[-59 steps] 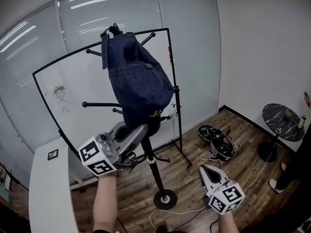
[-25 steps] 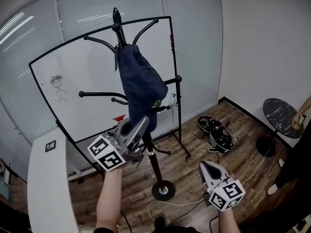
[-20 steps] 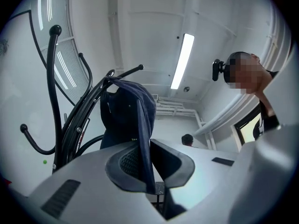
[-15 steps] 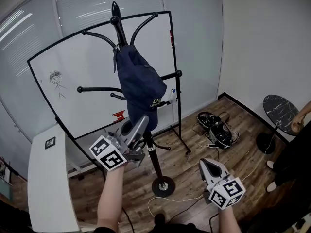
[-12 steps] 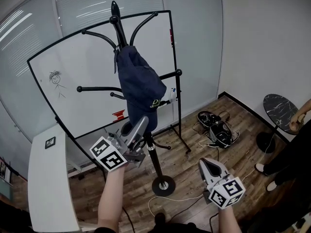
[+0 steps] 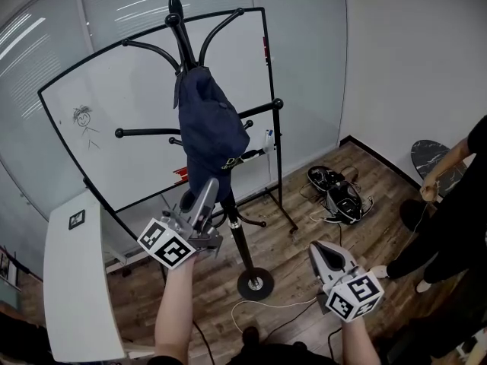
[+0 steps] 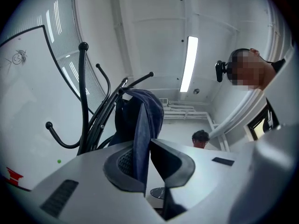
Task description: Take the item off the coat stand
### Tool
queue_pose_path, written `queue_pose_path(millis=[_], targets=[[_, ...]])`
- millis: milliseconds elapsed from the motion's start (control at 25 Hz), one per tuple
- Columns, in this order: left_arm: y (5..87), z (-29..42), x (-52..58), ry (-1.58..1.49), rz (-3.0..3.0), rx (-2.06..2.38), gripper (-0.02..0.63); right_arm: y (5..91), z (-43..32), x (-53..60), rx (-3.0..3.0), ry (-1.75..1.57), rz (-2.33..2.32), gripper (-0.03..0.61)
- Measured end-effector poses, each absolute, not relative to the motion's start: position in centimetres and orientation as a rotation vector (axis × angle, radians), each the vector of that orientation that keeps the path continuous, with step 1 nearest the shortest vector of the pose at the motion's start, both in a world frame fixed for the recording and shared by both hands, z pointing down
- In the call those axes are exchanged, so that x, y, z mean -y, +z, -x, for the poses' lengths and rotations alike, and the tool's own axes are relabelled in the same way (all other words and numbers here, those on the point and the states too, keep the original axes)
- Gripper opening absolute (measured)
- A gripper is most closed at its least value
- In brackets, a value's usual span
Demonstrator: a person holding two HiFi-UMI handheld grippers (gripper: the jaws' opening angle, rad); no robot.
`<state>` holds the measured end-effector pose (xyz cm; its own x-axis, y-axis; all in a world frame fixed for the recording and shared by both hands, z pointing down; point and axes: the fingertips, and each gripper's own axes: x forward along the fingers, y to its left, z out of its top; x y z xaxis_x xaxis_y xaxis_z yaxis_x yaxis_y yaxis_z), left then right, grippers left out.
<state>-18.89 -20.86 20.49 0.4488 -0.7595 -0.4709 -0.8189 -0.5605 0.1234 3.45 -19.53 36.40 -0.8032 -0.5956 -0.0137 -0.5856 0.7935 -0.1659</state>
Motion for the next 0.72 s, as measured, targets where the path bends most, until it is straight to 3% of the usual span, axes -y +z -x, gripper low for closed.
queue_pose_path(millis=[560, 720], targets=[[21.4, 22.5, 21.4, 0.727, 2.421, -1.590, 0.210, 36.4, -2.3, 20.0, -2.937, -0.238, 0.947, 0.031], [22.3, 23.6, 21.3, 0.672, 2.387, -1.636, 0.221, 36.4, -1.4, 20.1, -2.946, -0.239, 0.946, 0.031]])
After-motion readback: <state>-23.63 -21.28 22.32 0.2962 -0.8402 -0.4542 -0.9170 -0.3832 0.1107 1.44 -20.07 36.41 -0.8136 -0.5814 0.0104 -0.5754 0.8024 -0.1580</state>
